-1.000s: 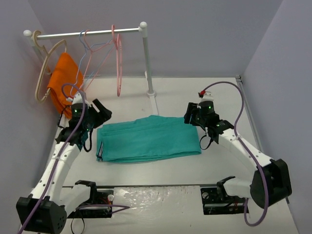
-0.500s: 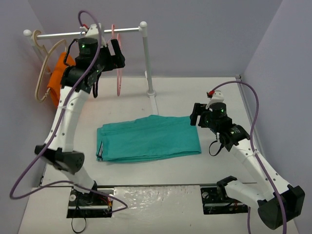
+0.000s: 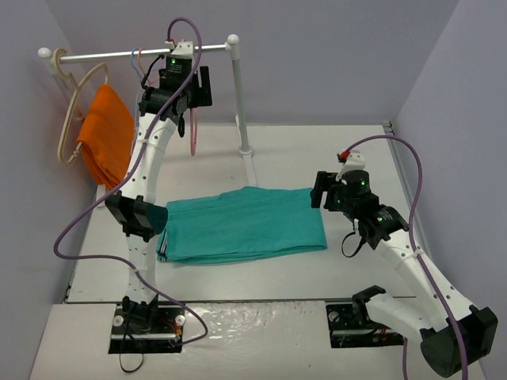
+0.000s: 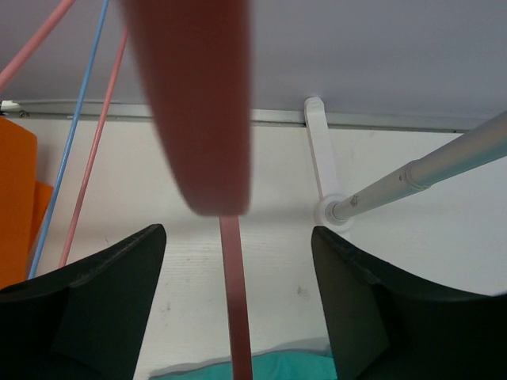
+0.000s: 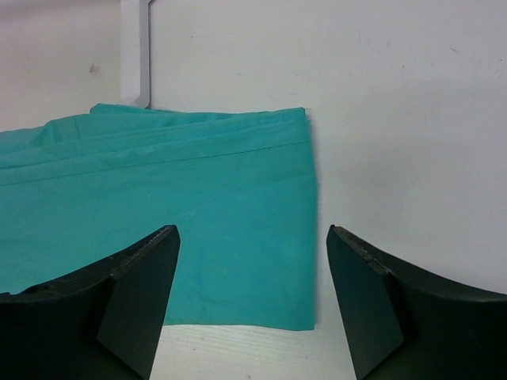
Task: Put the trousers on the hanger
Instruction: Pick up the hanger from the clothesline.
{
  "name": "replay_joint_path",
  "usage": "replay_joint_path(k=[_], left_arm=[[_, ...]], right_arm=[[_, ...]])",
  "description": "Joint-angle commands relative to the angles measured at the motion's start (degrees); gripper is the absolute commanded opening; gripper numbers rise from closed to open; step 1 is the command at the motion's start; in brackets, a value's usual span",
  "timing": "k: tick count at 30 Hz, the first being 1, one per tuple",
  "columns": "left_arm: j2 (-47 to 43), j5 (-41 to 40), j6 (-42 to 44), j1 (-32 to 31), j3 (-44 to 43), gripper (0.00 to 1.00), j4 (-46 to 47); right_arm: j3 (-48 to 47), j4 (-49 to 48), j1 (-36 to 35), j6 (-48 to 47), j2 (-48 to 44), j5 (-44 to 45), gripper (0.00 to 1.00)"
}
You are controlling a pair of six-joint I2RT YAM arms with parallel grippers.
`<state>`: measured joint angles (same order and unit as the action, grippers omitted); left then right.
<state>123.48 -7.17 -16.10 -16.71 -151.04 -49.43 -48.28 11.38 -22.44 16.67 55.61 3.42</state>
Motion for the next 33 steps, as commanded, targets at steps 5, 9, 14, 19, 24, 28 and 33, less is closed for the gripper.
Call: replay_joint_path(k=[5,9,14,19,24,28,33], left_arm=[[-6.11,-0.5,1.95,0.36,2.67,0.6,5.78],[-6.68,0.09,1.35,0.36,4.16,0.51,6.64],[-7.07,0.47,0.57,0.28,4.35,0.31,7.12],[-8.69,0.44,0.72,-0.08,4.29,0.31,8.18],[-9.95,0.11,0.96,-0.08,5.22,0.31,8.4],[-10.8,0.14,1.07,-0.08,7.24,0.29,8.92],[-10.25,0.84,0.7,-0.17,8.04,0.25,8.89]], right_arm=[[0.44,-1.71,0.02,0.12,-0.97,-0.21,0.72],[0.64,-1.8,0.02,0.3,-0.69,-0.26,0.72],[1.15,-1.8,0.02,0.37,-1.17,-0.43,0.72],[1.58,-1.8,0.02,0.58,-1.38,-0.68,0.72],[1.7,-1.86,-0.04,0.74,-1.53,-1.05,0.72],[1.79,-1.89,0.02,0.74,-1.64,-1.22,0.72],[2.05,-1.89,0.02,0.91,-2.07,-1.38,0.72]])
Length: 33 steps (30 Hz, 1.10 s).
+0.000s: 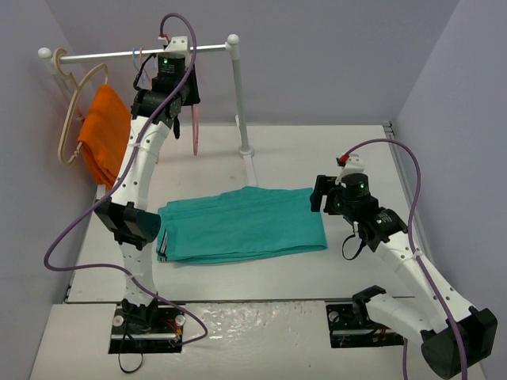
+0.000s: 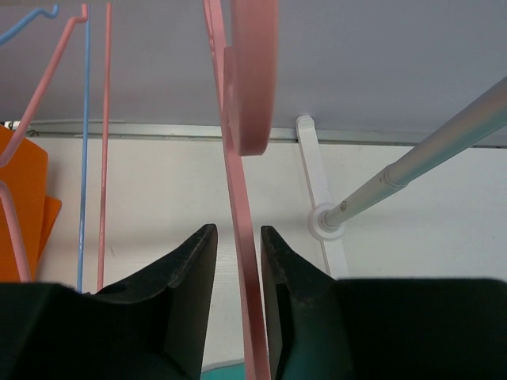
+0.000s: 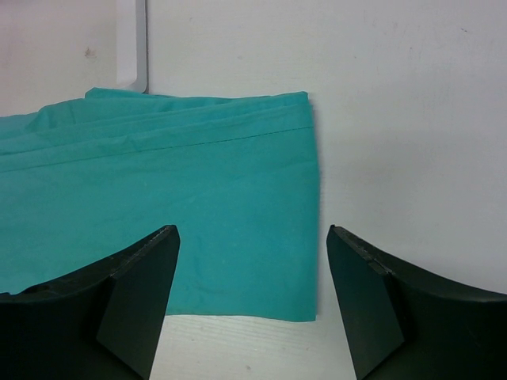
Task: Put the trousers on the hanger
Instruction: Pick up the hanger from the clothesline.
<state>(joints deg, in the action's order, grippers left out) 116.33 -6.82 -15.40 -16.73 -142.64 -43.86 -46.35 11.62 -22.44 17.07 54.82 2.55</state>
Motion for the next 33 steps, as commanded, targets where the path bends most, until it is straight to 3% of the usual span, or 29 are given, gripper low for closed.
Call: replay_joint_path(k=[1,8,12,14,33], left_arm=[[-3.03,0.52,-0.08,-0.14,-0.35,0.25,3.27],[-2.18,0.72,-0.36,-0.32,-0.97,0.22,3.04],[-2.79,-0.13,0.01,-0.49,-0.66,0.04,2.96],[-3.44,-0.53,0.6,-0.52,-0.59,0.0,3.23],[-12.4,-5.13,3.4,-2.39,0.94,0.0,1.11]], right_arm=[[0.12,-2.12,0.02,0.51,-1.48,-0.42,0.72],[0.36,-2.12,0.02,0.9,-1.65,-0.52,0.72],[0.47,-2.12,0.02,0.95,-1.8,-0.52,0.73],[0.44,-2.12,0.02,0.95,-1.74,-0.52,0.72],[1.66,-2.09,0.02,1.18,-3.62,0.64,0.72]])
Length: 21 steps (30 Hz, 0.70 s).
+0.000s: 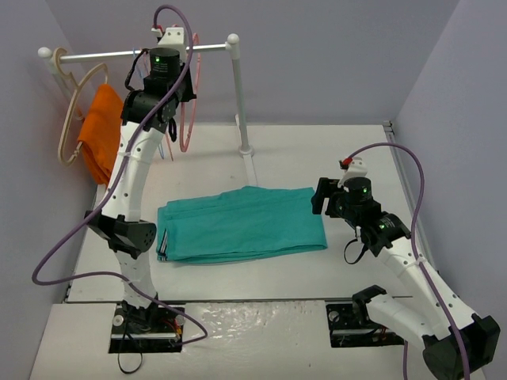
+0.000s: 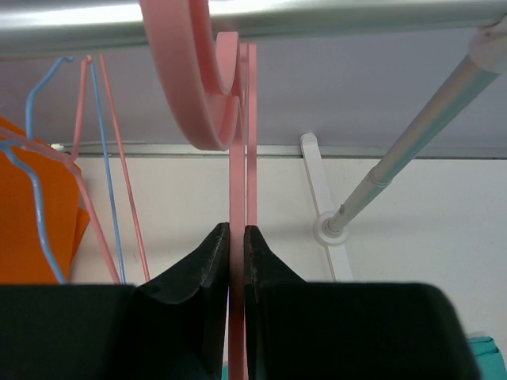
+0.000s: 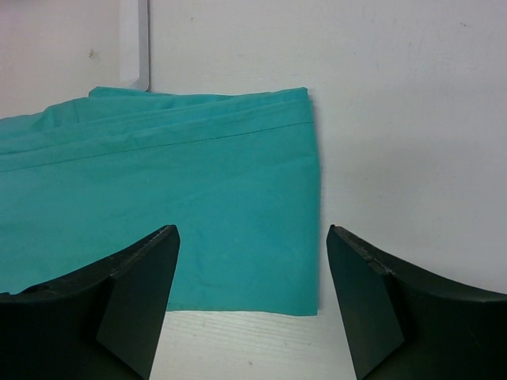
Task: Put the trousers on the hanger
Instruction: Pick up the hanger from the clothesline, then place the trousers on the hanger.
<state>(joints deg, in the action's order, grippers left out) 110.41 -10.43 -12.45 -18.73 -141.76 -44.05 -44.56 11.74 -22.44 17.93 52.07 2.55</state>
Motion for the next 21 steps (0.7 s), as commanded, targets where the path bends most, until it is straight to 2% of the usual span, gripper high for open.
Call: replay_joint_path(k=[1,7,15,18,21], left_arm=[[-7.23,-1.52,0.05,-0.53,1.34,0.0,0.57],[-15.96,-1.68,-3.28,-1.56,15.08,0.0,-0.22],[-35.09,-1.82,-11.01,-2.43,42.1,0.0,3.85],[-40.02,1.54,-13.92,-5.28,49.91,0.0,6.97],[-44.59,1.46,-18.22,-10.62,59.14,0.0,12.12]], right_arm=[[-0.02,-2.23,0.04,0.4,-0.81,0.79,0.72],[0.87,-2.23,0.04,1.29,-0.06,2.35,0.72],[2.93,-2.25,0.07,4.86,2.58,4.21,0.72],[3.76,-2.16,0.22,6.38,5.45,4.81,0.72],[4.67,-2.25,0.49,7.99,8.11,5.01,0.71]])
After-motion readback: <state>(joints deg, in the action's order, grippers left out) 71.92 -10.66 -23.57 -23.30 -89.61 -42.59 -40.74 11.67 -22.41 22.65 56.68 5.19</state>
